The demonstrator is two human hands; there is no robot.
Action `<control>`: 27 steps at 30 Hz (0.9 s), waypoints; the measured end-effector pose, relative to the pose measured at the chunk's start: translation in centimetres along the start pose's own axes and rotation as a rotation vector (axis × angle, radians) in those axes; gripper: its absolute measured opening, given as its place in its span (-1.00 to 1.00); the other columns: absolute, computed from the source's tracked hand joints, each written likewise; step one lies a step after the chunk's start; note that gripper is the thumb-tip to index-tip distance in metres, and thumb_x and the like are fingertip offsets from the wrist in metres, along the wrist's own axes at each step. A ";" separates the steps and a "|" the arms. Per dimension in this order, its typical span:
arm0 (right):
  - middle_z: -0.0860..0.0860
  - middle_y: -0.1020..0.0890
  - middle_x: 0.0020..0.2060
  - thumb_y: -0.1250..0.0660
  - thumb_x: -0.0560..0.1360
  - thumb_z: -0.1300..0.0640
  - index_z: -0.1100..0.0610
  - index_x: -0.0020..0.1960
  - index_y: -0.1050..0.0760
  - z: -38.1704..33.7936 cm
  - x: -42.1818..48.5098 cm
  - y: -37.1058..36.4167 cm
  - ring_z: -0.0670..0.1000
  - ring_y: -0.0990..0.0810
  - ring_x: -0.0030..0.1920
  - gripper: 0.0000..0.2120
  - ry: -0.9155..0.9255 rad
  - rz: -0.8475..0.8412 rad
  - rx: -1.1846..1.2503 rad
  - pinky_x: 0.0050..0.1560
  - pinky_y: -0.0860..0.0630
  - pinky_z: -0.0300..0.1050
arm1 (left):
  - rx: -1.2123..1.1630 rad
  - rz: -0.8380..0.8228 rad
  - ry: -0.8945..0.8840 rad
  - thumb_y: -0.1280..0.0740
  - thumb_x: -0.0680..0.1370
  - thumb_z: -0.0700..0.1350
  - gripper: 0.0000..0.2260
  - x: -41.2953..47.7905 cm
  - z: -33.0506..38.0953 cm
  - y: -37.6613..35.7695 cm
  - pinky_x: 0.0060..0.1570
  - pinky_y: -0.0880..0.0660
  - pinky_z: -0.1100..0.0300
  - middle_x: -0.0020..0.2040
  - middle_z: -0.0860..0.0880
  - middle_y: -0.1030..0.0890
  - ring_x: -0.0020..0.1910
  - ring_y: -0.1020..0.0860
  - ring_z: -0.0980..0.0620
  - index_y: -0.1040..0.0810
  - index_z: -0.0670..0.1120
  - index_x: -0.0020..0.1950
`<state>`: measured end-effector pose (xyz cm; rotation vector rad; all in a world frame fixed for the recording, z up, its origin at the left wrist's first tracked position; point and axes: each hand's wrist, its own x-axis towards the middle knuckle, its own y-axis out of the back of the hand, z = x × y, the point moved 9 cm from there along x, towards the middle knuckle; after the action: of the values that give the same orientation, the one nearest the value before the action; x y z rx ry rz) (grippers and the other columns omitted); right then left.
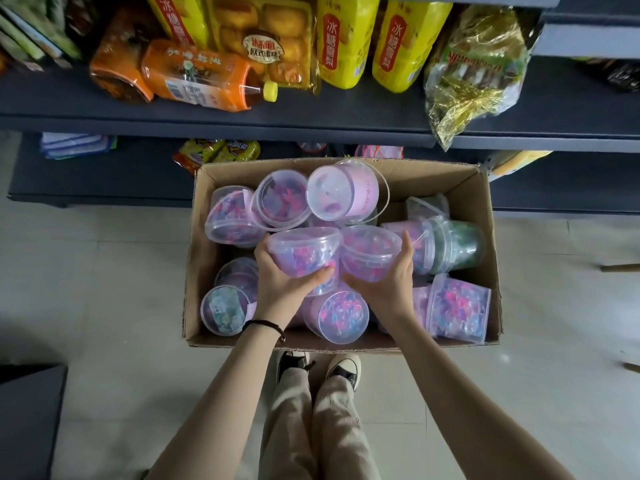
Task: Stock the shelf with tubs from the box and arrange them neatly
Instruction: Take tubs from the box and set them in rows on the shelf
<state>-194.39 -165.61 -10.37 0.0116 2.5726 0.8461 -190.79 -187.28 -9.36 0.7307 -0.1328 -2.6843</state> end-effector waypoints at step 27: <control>-0.15 -0.31 0.37 -0.52 0.23 -0.13 -0.12 0.47 -0.09 -47.7 -15.0 16.4 -0.12 -0.36 0.38 -0.05 0.823 0.011 0.522 0.37 -0.41 -0.01 | -0.220 0.287 -0.702 -0.59 0.13 0.06 -0.04 -14.8 42.6 25.4 0.09 -0.51 0.31 0.32 0.14 -0.40 0.28 -0.43 0.25 -0.19 0.03 0.44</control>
<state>-201.95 -181.25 39.33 -0.2074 3.4938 0.1410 -192.46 -205.77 38.95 -0.2953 -0.1010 -2.4964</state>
